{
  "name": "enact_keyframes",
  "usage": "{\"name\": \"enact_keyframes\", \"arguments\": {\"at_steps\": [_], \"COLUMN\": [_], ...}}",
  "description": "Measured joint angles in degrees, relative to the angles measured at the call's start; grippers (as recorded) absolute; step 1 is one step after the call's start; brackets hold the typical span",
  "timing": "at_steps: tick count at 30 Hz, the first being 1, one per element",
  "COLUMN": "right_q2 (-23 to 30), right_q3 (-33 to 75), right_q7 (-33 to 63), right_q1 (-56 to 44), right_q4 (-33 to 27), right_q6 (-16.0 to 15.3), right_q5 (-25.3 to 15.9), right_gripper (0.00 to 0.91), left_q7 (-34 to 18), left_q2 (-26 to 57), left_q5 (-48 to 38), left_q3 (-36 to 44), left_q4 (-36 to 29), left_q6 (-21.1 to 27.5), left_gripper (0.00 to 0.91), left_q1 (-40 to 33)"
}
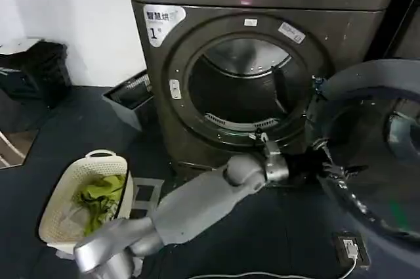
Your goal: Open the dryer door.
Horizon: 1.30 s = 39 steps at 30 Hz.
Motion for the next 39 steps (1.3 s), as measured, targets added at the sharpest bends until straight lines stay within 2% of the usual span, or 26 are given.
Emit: {"name": "enact_keyframes", "arguments": {"at_steps": [6, 11, 13, 16, 19, 24, 27, 30, 33, 35, 39], "right_q2": [-0.36, -1.04, -1.47, -2.03, -2.38, -3.02, -3.09, -3.46, -3.70, -4.05, -5.08], "right_q3": [0.07, 0.03, 0.06, 0.51, 1.02, 0.52, -0.79, -1.97, -2.32, -2.35, -1.66], "right_q7": [0.25, -0.16, 0.06, 0.41, 1.62, 1.74, 1.91, 1.87, 1.85, 1.79, 1.72], "right_q1": [-0.03, 0.32, 0.56, 0.90, 1.36, 2.27, 3.52, 4.58, 5.63, 6.07, 6.86], "right_q4": [-0.24, 0.44, 0.72, 0.39, 0.08, -0.16, 0.66, 0.92, 1.59, 1.87, 2.41], "right_q6": [0.65, 3.68, 3.93, 4.45, 3.60, 2.95, 2.18, 2.12, 0.25, 0.20, 0.28], "right_q5": [-0.03, -0.03, -0.18, -2.51, -3.64, -5.06, -5.37, -6.43, -7.25, -8.51, -11.83], "right_gripper": [0.907, 0.907, 0.907, 0.907, 0.907, 0.907, 0.907, 0.907, 0.907, 0.907, 0.907], "left_q7": [-3.01, -9.96, -11.93, -14.22, -15.93, -18.00, -18.36, -18.20, -16.08, -14.38, -9.21], "left_q2": [1.22, 4.56, 6.63, 11.31, 18.55, 31.21, 38.73, 45.81, 53.28, 58.04, 66.96], "left_q5": [-0.02, -4.13, -3.73, -3.42, -5.51, -12.04, -12.76, -13.17, -13.64, -15.11, -15.08], "left_q3": [-1.97, -3.36, -3.89, -3.98, -4.44, -6.29, -8.36, -11.13, -14.72, -17.54, -20.74], "left_q4": [-1.13, -4.12, -5.88, -9.53, -14.82, -23.65, -27.88, -31.51, -35.20, -36.28, -36.06], "left_q6": [-5.33, -6.16, -7.20, -7.35, -7.45, -12.13, -12.27, -9.17, -6.18, -5.80, -7.73], "left_gripper": [0.907, 0.907, 0.907, 0.907, 0.907, 0.907, 0.907, 0.907, 0.907, 0.907, 0.907], "left_q1": [0.22, 0.33, 0.55, 0.95, 1.73, 4.28, 7.13, 10.82, 15.81, 19.15, 23.58]}}
